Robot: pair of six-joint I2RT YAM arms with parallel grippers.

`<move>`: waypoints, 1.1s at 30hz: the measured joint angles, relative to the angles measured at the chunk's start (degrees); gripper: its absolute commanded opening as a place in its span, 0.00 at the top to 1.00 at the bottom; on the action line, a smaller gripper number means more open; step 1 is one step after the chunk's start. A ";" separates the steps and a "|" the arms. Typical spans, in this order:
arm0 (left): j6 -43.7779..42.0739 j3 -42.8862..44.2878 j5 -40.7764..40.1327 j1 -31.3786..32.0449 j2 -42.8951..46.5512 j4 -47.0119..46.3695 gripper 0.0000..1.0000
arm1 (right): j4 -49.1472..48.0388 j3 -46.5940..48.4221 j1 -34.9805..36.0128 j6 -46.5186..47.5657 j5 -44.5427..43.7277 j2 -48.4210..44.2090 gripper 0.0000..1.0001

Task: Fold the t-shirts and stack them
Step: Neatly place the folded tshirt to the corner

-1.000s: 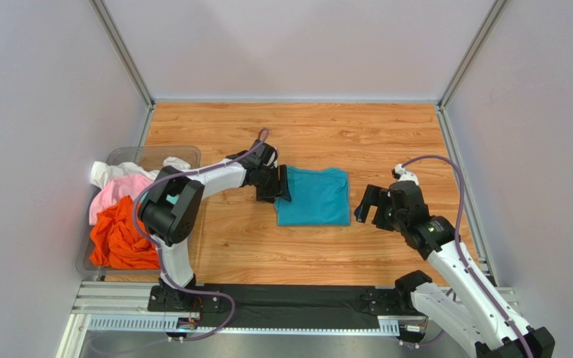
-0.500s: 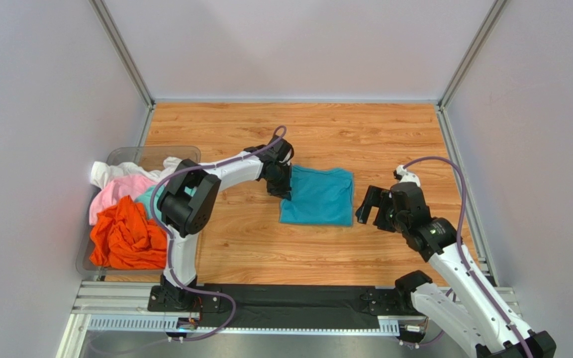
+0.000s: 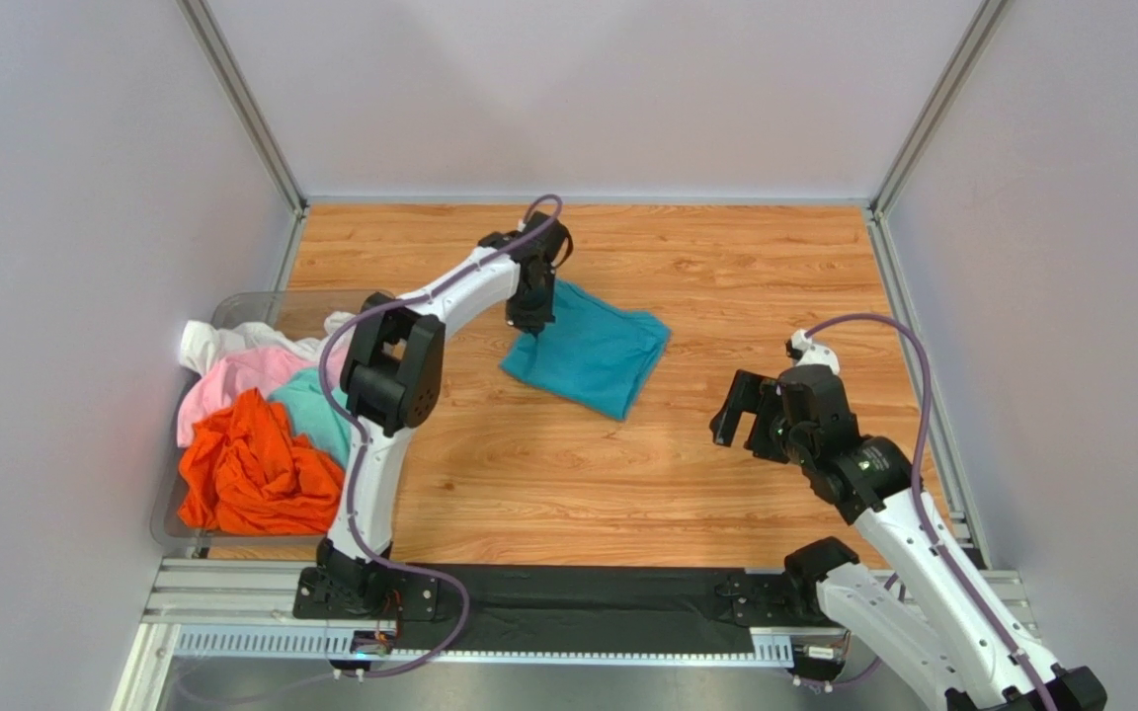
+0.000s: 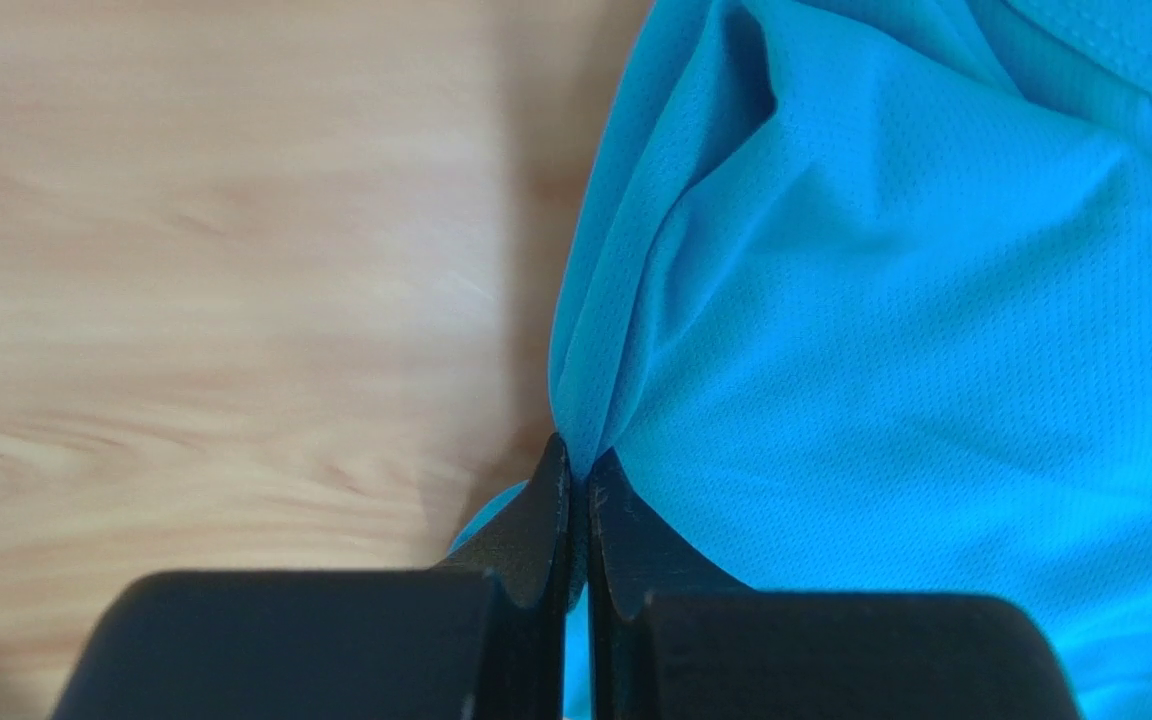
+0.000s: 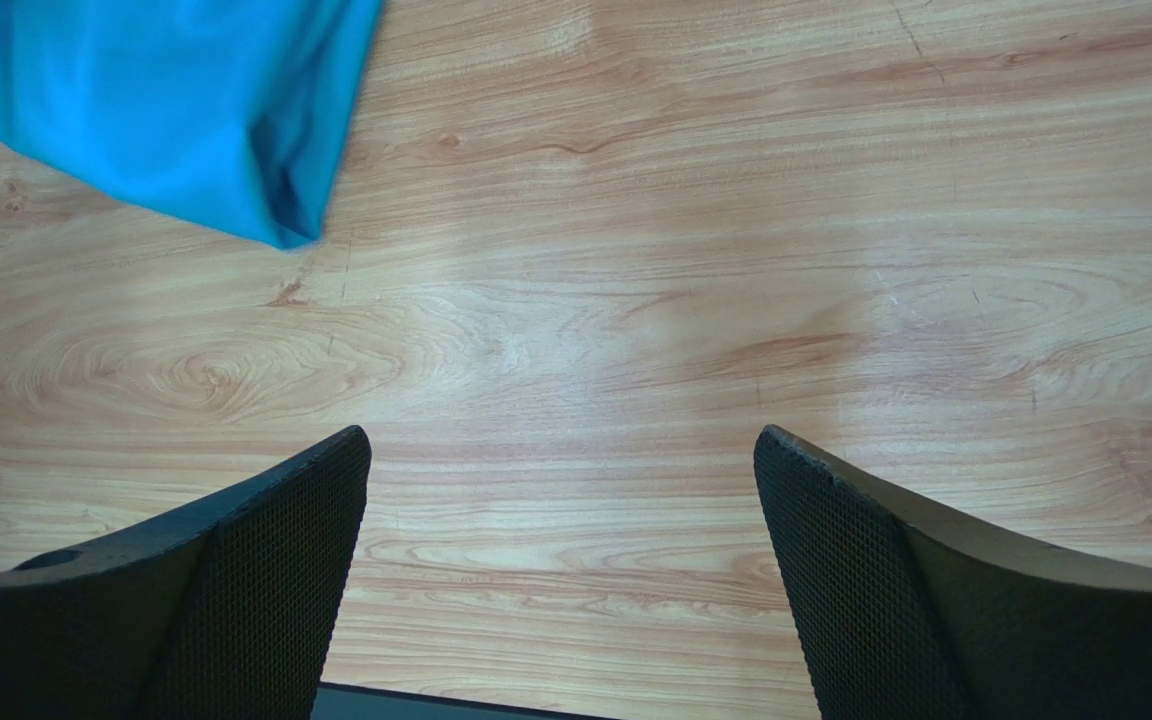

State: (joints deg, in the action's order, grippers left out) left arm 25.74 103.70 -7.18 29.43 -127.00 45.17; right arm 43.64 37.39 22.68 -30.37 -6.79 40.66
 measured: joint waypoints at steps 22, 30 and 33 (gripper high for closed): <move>-19.02 27.71 -2.78 -25.55 -10.45 5.42 1.00 | 0.37 0.00 -0.37 -0.31 -5.84 3.17 0.00; -23.69 28.92 -0.11 -32.22 -12.52 4.70 1.00 | 0.50 0.00 -0.37 -0.74 -8.50 3.17 0.00; -25.38 29.88 0.79 -34.62 -13.44 4.59 1.00 | 0.68 0.00 -0.37 -0.94 -9.20 3.17 0.00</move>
State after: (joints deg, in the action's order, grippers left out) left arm 0.36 133.58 -6.39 -5.19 -140.44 49.76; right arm 44.31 37.39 22.31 -31.31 -15.99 43.83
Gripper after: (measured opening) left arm 0.017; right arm 0.998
